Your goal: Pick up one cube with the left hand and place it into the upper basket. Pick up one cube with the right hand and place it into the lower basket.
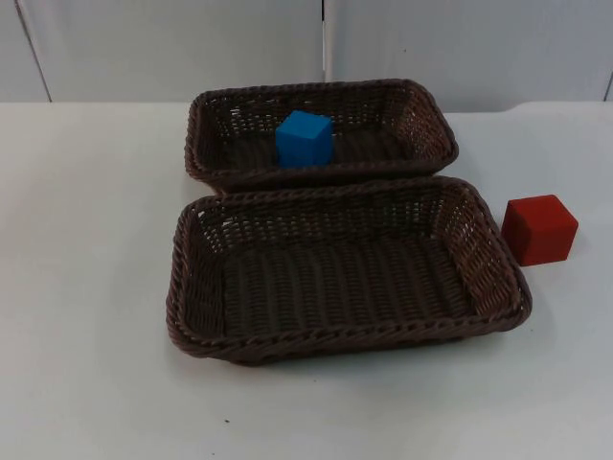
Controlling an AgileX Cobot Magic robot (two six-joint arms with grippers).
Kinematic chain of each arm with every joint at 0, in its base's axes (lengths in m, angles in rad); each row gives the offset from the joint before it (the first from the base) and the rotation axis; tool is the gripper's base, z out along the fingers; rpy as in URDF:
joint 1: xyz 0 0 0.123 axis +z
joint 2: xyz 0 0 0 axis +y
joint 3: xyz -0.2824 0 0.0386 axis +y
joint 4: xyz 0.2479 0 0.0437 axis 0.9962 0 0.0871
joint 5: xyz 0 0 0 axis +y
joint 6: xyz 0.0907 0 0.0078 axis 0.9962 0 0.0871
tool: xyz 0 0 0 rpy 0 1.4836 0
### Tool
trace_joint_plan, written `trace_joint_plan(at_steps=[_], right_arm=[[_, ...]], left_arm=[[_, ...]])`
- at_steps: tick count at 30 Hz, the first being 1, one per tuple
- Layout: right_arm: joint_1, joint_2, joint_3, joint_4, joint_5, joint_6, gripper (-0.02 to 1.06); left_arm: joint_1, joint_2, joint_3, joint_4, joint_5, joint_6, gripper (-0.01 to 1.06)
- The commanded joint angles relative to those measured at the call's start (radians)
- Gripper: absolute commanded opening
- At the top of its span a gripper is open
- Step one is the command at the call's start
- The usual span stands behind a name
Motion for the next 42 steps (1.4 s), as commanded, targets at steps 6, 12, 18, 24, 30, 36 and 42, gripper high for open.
trace_joint_plan(at_steps=[6, 12, 18, 24, 30, 36, 42], right_arm=[[-0.006, -0.002, 0.002, -0.003, -0.003, -0.004, 1.05], [-0.006, -0.002, 0.002, -0.001, -0.003, -0.004, 1.05], [-0.006, -0.002, 0.002, -0.001, -0.003, -0.004, 1.05], [-0.006, -0.002, 0.002, -0.001, -0.003, -0.004, 1.05], [-0.006, -0.002, 0.002, -0.001, -0.003, -0.004, 1.05], [-0.006, -0.002, 0.002, -0.001, -0.003, -0.004, 1.05], [-0.006, -0.002, 0.002, -0.001, -0.003, -0.004, 1.05]], left_arm=[[0.001, -0.199, 0.179, 0.022, -0.025, -0.045, 0.95], [0.001, -0.301, 0.279, 0.024, -0.054, -0.085, 0.95], [0.001, -0.428, 0.376, 0.066, -0.033, -0.140, 0.95], [0.001, -0.548, 0.455, 0.074, -0.041, -0.152, 0.95], [0.001, -0.645, 0.484, 0.099, -0.023, -0.152, 0.95], [0.001, -0.691, 0.484, 0.101, -0.007, -0.152, 0.95], [0.001, -0.691, 0.484, 0.099, 0.005, -0.152, 0.95]])
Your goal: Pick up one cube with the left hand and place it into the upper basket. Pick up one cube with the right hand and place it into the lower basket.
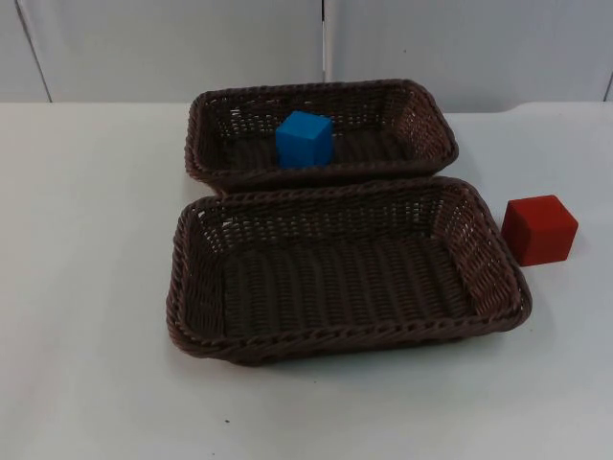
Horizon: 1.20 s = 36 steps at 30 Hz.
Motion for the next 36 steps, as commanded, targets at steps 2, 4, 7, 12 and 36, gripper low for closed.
trace_joint_plan(at_steps=[2, 4, 7, 12, 36], right_arm=[[-0.006, -0.002, 0.002, -0.001, -0.003, -0.004, 1.05], [-0.006, -0.002, 0.002, -0.001, -0.003, -0.004, 1.05], [-0.006, -0.002, 0.002, 0.002, -0.003, -0.004, 1.05], [-0.006, -0.002, 0.002, 0.002, -0.003, -0.004, 1.05], [-0.006, 0.236, -0.045, -0.008, -0.106, 0.024, 1.05]], left_arm=[[0.001, -0.006, 0.006, 0.002, 0.001, -0.008, 0.95], [0.001, -0.006, 0.006, 0.002, 0.001, -0.008, 0.95], [0.001, -0.006, 0.006, 0.002, 0.007, -0.008, 0.95], [0.001, -0.006, 0.006, 0.002, 0.009, -0.008, 0.95], [0.001, -0.006, 0.006, -0.001, 0.009, -0.006, 0.95]])
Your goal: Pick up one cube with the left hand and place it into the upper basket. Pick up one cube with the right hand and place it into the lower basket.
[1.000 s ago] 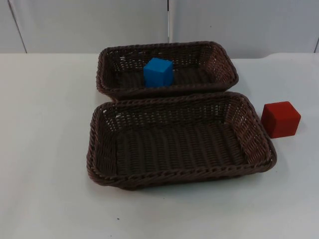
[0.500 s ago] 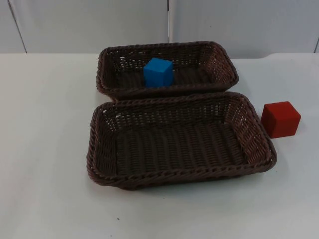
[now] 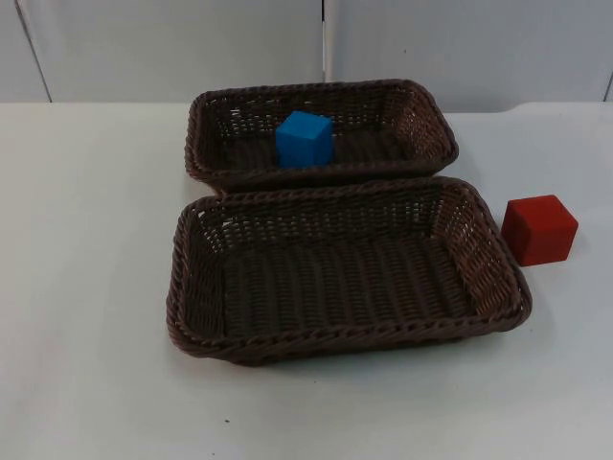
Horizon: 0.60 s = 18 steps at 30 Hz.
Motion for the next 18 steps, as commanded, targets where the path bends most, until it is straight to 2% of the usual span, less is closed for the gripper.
trace_joint_plan(at_steps=[1, 4, 7, 18], right_arm=[[-0.006, 0.089, -0.020, -0.006, -0.076, 0.005, 1.05], [-0.006, 0.236, -0.046, -0.006, -0.167, 0.005, 1.05], [-0.006, 0.339, -0.070, 0.011, -0.201, 0.005, 1.05], [-0.006, 0.851, -0.220, 0.083, -0.258, 0.003, 1.05]], left_arm=[[0.001, -0.006, 0.006, -0.001, 0.002, -0.004, 0.95], [0.001, -0.006, 0.006, 0.001, 0.002, -0.004, 0.95], [0.001, -0.006, 0.006, 0.001, 0.002, -0.004, 0.95], [0.001, -0.006, 0.006, 0.001, 0.002, -0.002, 0.95]])
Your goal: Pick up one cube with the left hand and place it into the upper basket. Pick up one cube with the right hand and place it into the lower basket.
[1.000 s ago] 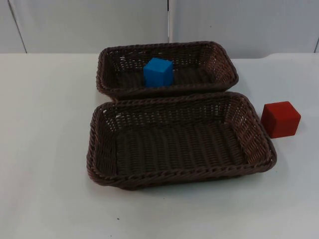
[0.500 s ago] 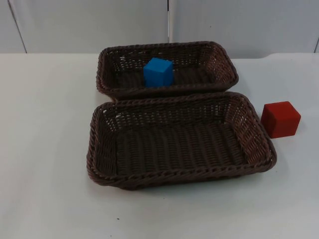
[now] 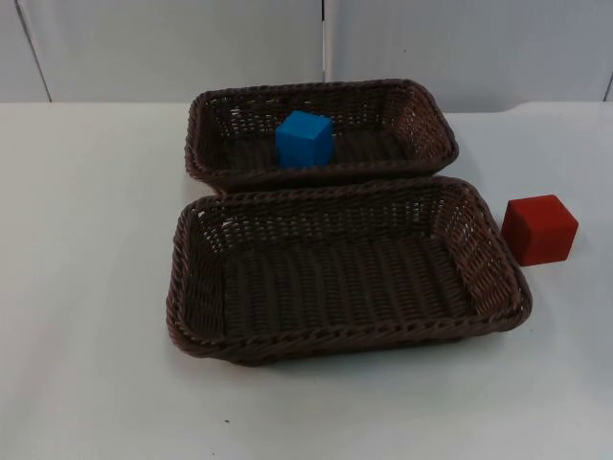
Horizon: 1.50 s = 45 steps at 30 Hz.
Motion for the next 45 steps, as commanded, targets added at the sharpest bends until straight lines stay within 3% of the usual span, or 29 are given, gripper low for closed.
trace_joint_plan(at_steps=[1, 18, 30, 36, 45], right_arm=[[-0.006, 0.090, -0.038, 0.008, -0.031, 0.000, 1.05], [0.002, 0.606, -0.313, 0.026, -0.082, -0.049, 1.05], [0.113, 0.863, -0.499, 0.017, -0.131, -0.080, 1.05], [0.113, 0.914, -0.510, -0.027, -0.183, -0.080, 1.05], [0.113, 0.984, -0.510, -0.026, -0.297, -0.080, 1.05]], left_arm=[[0.001, -0.006, 0.006, 0.001, 0.002, -0.002, 0.95], [0.001, -0.006, 0.006, 0.001, 0.002, -0.002, 0.95], [0.001, -0.006, 0.006, 0.001, -0.002, -0.002, 0.95], [0.001, -0.006, 0.006, 0.003, -0.002, -0.002, 0.95], [0.001, -0.006, 0.006, 0.013, -0.006, -0.002, 0.95]])
